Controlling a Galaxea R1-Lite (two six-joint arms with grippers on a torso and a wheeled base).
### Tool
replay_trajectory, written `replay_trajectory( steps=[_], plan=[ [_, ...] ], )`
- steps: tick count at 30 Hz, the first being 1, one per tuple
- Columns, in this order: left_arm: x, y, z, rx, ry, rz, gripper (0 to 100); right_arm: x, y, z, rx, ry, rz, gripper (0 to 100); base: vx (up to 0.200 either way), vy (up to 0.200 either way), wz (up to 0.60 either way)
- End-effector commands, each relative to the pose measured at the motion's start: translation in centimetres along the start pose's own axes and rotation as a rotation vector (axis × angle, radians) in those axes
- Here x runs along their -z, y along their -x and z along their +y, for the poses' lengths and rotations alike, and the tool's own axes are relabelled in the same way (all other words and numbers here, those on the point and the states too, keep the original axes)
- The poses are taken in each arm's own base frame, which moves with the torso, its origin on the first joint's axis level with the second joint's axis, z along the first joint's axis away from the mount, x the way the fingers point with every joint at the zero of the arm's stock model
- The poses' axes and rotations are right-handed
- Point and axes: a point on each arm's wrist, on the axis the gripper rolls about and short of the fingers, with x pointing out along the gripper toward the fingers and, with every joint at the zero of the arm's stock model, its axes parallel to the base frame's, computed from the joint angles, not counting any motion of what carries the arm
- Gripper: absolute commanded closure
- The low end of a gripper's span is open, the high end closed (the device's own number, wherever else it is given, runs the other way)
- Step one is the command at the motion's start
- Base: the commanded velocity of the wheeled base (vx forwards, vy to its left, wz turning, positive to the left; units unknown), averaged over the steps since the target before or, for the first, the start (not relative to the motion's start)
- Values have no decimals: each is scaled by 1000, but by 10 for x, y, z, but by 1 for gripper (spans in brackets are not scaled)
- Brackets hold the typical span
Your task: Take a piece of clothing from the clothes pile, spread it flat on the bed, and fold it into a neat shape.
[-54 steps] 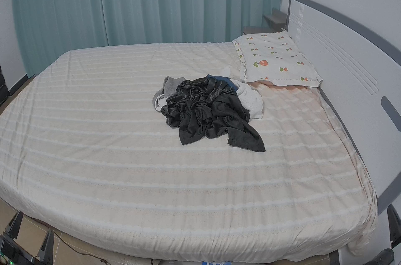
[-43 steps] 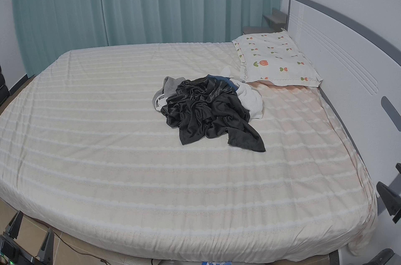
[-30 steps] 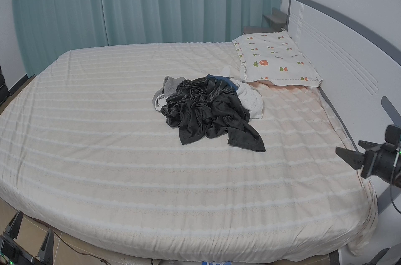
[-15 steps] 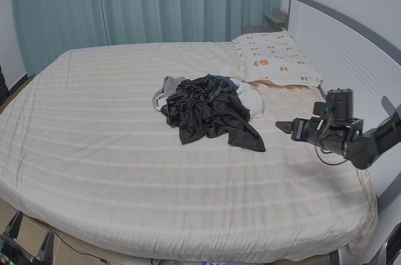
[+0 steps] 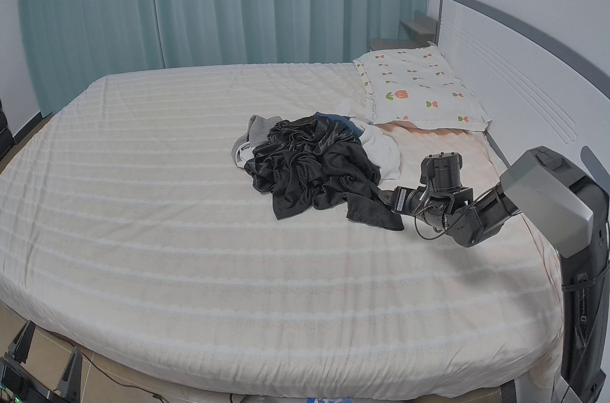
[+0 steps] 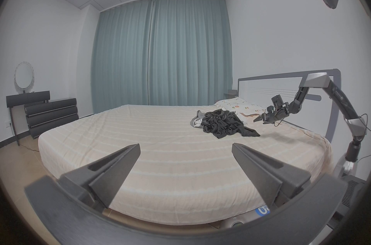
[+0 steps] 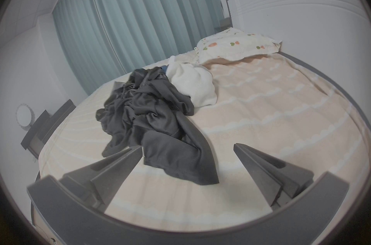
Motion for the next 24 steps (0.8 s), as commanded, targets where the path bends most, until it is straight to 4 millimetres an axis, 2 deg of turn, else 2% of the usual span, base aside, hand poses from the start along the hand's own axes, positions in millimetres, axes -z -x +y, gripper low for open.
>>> replay_trajectory(
  steps=[1,9,17,24],
  plan=[
    [5,-1,0,0,1,9,0,20,-29,-16,28,-9,40,0,0,0,0],
    [5,-1,0,-1,-1,9,0,26,-54,-11,18,-15,37,0,0,0,0],
    [5,-1,0,-1,1,9,0,26,-71,3,-1,-39,40,0,0,0,0],
    [5,-1,0,0,1,9,0,32,-83,7,4,-40,37,0,0,0,0]
  ],
)
